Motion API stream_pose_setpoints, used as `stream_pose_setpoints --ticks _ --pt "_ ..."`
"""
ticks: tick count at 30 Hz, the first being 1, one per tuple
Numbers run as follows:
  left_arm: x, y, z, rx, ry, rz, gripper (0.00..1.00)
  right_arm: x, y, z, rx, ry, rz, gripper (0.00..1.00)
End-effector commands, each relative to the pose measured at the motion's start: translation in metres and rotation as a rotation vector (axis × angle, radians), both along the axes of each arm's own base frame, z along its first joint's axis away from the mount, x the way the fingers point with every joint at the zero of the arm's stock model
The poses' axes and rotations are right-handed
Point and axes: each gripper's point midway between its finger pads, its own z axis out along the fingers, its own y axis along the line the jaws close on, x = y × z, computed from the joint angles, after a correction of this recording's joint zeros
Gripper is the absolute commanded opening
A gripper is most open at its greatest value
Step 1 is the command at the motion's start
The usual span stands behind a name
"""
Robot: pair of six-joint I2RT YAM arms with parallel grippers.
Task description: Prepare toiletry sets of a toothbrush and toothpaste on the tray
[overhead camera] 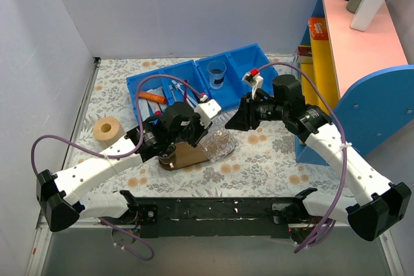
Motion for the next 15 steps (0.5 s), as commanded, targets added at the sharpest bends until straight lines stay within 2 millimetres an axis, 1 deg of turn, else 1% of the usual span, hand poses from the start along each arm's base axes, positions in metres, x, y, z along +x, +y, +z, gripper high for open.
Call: stream_pose_setpoints --ticks 1,4,8,12,15 --pt "-0.005 -0.005 0.018 -0.058 -0.045 -0.05 0.04 -0.01 0.009 -0.001 0.076 0.06 0.06 0.34" --pt "-0.005 -0.005 0.015 -0.051 -0.04 -0.052 0.04 -0.013 0.013 0.003 0.108 0.066 0.087 0.34" --pt "-0.004 -0.006 0.011 -0.043 -0.036 -0.052 0.04 -0.016 0.014 0.0 0.114 0.088 0.103 0.33" --pt "-0.003 -0.009 0.008 -0.037 -0.029 -0.055 0.04 -0.018 0.014 -0.012 0.105 0.12 0.105 0.29" --pt "-0.004 -0.011 0.009 -0.045 -0.031 -0.062 0.03 -0.016 0.014 -0.017 0.096 0.134 0.093 0.26"
